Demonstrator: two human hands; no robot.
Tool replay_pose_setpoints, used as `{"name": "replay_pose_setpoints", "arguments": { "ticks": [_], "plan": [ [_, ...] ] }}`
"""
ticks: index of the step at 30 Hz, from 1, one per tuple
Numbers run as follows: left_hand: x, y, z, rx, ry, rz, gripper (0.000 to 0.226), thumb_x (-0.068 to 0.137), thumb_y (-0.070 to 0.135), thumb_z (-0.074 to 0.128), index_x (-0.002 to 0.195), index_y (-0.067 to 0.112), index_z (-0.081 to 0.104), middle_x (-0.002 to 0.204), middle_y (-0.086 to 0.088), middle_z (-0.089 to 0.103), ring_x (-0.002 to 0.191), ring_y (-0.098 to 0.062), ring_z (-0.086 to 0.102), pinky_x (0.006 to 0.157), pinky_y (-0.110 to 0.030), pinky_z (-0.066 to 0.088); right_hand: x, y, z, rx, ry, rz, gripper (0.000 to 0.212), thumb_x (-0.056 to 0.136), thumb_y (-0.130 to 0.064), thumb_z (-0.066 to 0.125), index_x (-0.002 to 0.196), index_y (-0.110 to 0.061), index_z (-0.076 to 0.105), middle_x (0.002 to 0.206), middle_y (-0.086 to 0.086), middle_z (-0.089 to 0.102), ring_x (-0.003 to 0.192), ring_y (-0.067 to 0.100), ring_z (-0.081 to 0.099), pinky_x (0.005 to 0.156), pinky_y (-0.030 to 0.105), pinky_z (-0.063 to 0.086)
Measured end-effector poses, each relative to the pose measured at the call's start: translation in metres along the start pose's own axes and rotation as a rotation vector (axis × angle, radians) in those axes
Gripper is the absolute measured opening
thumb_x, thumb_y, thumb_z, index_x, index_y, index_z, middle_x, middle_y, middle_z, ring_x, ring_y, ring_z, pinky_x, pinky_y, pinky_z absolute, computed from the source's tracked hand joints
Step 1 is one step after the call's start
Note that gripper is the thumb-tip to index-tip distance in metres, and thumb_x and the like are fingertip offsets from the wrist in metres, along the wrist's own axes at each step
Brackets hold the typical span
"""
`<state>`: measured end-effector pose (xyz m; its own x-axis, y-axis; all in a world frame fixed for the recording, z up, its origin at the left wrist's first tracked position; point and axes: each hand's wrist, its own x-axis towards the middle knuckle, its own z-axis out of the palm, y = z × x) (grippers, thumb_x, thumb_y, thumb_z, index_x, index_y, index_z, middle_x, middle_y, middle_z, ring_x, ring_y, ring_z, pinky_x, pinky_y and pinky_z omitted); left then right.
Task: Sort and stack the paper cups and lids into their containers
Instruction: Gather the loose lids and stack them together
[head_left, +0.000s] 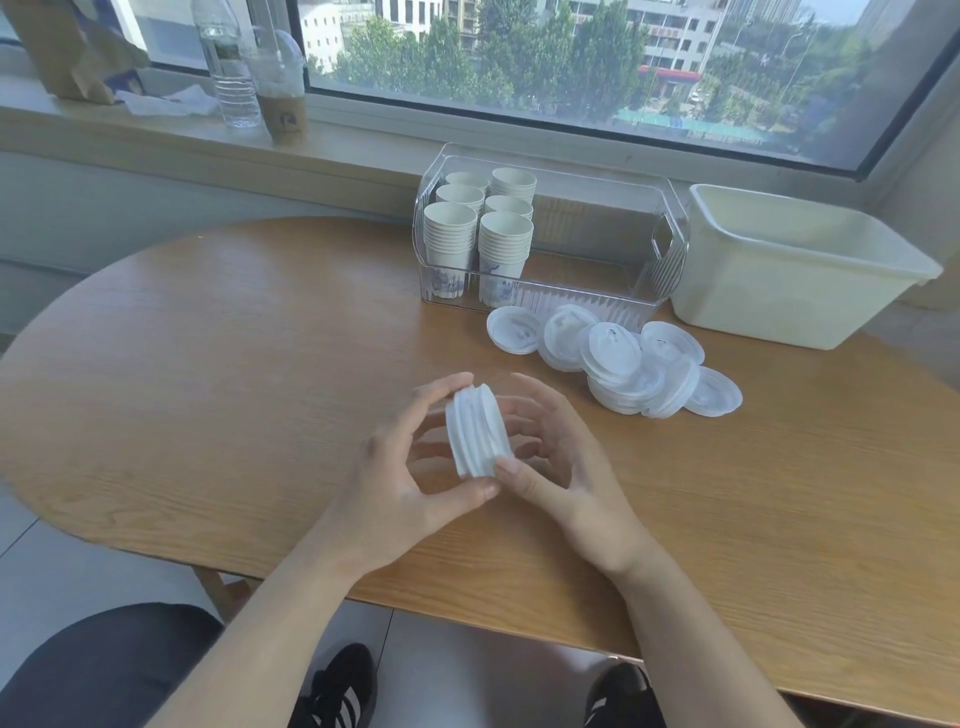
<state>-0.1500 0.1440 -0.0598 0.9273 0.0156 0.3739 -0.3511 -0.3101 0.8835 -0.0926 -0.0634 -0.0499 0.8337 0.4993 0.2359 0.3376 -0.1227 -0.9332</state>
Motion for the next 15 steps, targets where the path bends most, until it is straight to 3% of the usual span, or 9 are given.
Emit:
{"name": "replay_pose_setpoints", "arguments": {
  "ticks": [7,15],
  "plan": [
    [-0.0008,-0.0001,0.0016,-0.006,-0.033,0.014,0.090,0.077,0.033,0.094,0.154,0.042,0.047,0.145,0.012,0.062,0.136,-0.017,0.059,0.099,-0.026,0.057,-0.0002,0.0023,-0.0020,0.091,-0.065,0.002,0.073,0.091,-0.027,0.078,0.154,-0.031,0.042,0.145,0.005,0.059,0.134,0.031,0.059,0.109,0.055,0.050],
    [0.0029,0.0005,0.0027,0.043,-0.058,0.041,0.088,0.076,0.043,0.092,0.153,0.043,0.048,0.149,0.014,0.056,0.136,-0.018,0.057,0.104,-0.050,0.056,0.0008,0.0015,-0.0011,0.137,-0.059,0.021,0.070,0.089,-0.026,0.080,0.151,-0.028,0.047,0.137,0.006,0.062,0.129,0.032,0.063,0.109,0.056,0.051]
  ]
}}
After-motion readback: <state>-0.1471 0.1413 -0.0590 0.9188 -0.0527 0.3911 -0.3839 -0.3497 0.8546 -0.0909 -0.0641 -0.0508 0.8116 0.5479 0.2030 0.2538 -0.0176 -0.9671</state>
